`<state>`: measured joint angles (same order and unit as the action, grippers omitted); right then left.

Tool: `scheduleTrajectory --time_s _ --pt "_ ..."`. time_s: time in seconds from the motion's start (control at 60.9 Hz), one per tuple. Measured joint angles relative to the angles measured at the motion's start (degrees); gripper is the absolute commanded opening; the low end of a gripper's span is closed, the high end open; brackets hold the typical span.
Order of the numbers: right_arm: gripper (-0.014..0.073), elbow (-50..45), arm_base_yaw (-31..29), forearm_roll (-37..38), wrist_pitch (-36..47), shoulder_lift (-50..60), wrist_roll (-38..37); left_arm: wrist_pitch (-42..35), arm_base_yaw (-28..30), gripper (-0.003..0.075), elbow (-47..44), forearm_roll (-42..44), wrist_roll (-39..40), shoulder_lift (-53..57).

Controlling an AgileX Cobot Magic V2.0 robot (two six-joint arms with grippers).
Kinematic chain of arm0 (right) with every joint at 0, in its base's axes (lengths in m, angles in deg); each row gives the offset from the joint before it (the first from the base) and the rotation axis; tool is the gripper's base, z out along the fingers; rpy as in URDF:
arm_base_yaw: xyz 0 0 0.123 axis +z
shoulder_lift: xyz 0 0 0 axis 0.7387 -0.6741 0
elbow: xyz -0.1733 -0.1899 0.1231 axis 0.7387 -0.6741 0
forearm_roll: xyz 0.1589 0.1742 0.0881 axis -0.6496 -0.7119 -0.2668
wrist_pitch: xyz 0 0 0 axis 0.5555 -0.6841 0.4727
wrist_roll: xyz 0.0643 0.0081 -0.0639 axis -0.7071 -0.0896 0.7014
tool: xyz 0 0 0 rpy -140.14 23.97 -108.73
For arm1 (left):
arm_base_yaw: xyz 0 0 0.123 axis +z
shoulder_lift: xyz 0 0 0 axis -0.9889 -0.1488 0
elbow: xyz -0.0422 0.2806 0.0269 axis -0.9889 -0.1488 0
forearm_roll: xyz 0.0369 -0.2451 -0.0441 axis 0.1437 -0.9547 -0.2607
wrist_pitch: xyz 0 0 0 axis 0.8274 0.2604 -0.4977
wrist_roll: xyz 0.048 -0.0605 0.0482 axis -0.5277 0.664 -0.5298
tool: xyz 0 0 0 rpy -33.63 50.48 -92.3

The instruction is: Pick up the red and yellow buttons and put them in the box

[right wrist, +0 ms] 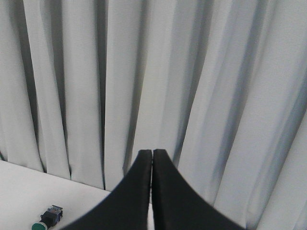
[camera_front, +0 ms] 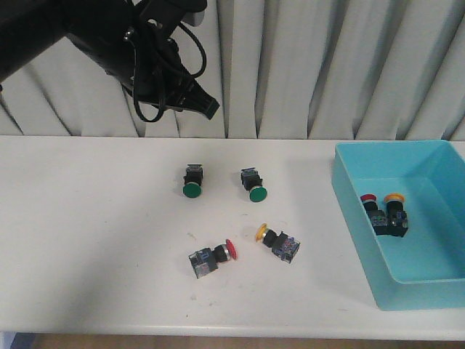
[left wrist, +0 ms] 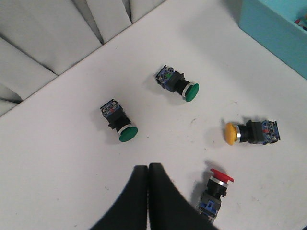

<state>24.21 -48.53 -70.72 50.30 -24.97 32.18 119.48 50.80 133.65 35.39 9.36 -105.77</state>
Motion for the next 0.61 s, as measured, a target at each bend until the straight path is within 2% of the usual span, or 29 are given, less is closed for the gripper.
scheduleTrajectory --time_s 0.263,0.608 --pt "-0.0008 0.0 0.0 0.0 0.0 0.0 0.0 0.0 0.0 -0.0007 0.0 0.08 0.0 0.0" --pt "-0.0008 0.0 0.0 0.0 0.0 0.0 0.0 -1.99 0.0 -0.0007 -0.38 6.62 0.0 2.14"
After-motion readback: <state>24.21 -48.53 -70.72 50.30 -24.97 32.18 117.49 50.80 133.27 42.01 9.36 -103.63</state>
